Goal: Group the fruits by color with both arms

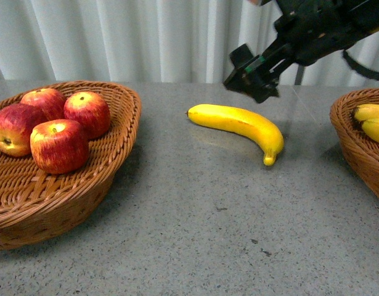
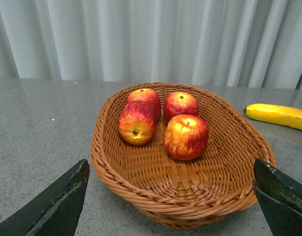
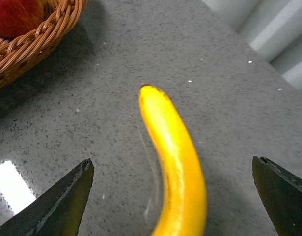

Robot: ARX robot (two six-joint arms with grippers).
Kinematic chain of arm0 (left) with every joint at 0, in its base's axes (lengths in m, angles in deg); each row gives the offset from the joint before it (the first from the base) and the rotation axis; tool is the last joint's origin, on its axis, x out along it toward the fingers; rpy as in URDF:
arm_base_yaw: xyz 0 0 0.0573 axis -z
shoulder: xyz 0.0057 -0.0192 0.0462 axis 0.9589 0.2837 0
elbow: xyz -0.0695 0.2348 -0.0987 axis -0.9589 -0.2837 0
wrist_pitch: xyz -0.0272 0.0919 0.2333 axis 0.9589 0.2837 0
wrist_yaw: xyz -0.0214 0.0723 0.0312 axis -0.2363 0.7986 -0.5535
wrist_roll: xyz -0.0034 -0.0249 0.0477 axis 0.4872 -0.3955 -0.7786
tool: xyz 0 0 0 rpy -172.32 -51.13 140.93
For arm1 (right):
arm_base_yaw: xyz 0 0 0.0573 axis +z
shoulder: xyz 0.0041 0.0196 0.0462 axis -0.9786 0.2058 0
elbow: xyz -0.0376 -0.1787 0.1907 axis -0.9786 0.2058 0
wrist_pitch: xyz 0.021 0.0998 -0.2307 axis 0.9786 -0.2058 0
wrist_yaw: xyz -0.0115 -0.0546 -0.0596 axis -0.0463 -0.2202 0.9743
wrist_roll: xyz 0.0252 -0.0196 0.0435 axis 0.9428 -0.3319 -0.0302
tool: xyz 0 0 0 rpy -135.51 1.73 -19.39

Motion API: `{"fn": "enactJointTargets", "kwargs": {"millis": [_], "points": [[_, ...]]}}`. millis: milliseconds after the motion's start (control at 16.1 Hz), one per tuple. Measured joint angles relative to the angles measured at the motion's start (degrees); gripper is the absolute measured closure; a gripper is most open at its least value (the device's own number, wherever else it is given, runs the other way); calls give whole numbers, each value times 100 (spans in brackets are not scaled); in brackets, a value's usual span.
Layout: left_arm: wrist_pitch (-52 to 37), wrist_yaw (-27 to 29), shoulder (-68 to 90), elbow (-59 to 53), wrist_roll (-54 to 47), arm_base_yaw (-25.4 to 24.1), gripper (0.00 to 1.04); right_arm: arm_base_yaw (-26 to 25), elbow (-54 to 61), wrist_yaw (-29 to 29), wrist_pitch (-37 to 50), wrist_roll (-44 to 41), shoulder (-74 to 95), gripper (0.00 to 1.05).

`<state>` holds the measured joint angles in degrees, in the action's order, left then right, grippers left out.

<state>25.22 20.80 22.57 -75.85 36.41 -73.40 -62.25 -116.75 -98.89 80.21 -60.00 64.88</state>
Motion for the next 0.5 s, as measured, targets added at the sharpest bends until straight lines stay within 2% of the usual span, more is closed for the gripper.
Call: {"fn": "enactJointTargets", "kwargs": {"millis": [62,496], "points": [[0,0,0,0,0,0,7,146,-286,37,-164,122,337,7],[-2,2,0,0,0,0,7,251,-903,234,-439,422,949,7]]}}
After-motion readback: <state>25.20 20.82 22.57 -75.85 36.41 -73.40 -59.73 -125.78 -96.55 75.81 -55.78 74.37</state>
